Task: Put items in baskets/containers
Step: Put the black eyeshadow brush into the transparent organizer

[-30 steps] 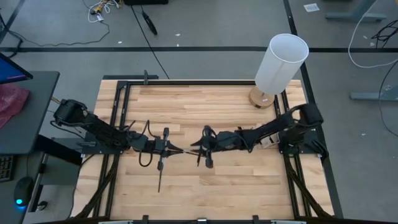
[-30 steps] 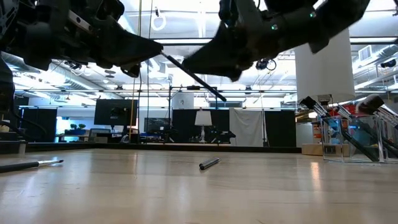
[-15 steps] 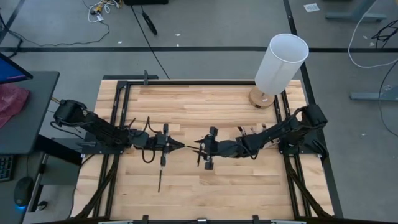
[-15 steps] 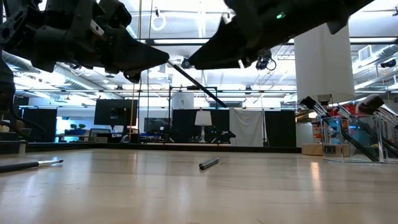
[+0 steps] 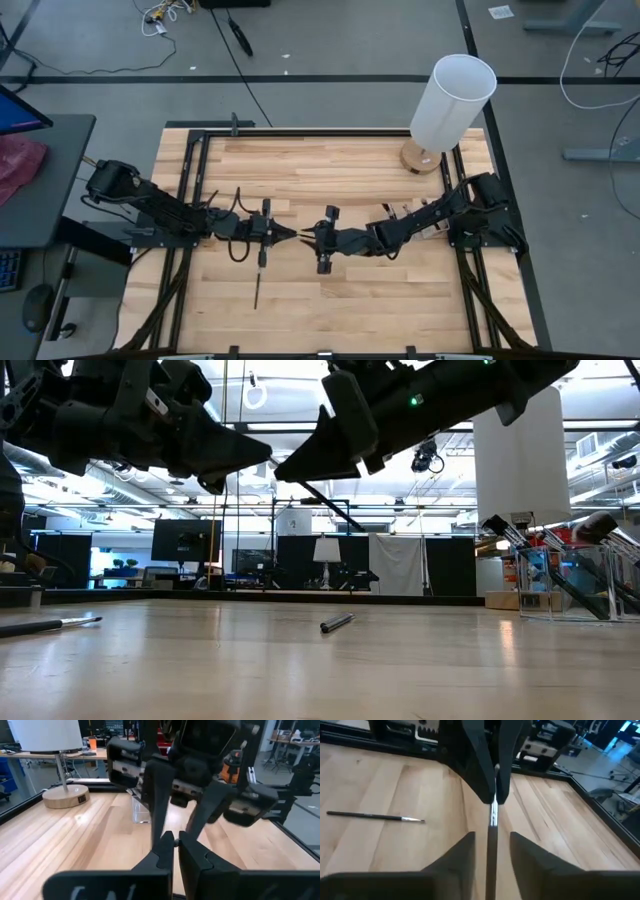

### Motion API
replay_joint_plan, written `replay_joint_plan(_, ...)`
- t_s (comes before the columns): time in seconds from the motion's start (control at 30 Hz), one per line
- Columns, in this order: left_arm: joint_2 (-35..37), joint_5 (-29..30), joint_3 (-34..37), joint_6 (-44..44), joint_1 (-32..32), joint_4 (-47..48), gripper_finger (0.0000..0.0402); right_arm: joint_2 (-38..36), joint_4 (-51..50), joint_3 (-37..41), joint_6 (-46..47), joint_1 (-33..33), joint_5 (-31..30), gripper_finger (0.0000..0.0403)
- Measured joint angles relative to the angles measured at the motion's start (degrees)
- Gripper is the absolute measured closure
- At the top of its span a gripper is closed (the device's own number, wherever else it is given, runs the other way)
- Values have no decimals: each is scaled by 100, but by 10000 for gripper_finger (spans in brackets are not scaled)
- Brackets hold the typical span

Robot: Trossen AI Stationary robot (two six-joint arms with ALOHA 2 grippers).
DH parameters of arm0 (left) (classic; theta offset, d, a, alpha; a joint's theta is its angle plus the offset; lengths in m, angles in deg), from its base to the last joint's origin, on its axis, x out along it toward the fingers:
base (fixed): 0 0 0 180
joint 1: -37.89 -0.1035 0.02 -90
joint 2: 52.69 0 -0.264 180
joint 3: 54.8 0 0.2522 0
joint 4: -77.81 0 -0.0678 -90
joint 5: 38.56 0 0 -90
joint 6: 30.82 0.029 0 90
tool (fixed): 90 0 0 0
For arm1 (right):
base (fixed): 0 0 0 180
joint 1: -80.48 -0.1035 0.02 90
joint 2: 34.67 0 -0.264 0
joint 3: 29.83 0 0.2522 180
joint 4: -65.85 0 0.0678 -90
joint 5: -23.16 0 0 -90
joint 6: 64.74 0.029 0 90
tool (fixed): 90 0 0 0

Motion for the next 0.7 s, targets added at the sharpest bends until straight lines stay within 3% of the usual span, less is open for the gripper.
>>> replay_joint_plan(0.2, 0, 8, 1, -6, 2, -3, 386, 0, 0, 0, 17, 6, -13, 381)
replay_joint_plan(0.4, 0, 121, 1, -42, 6, -64, 375, 0, 19, 2, 352, 6, -59, 384)
replay_joint_plan(0.5, 0, 170, 1, -39, 0, -110, 336, 0, -29, 28, 391, -51, -309, 393)
replay_joint_plan(0.7, 0, 238, 1, -44, 4, 109, 236, -208, 235, 632, 924, -398, -1431, 394)
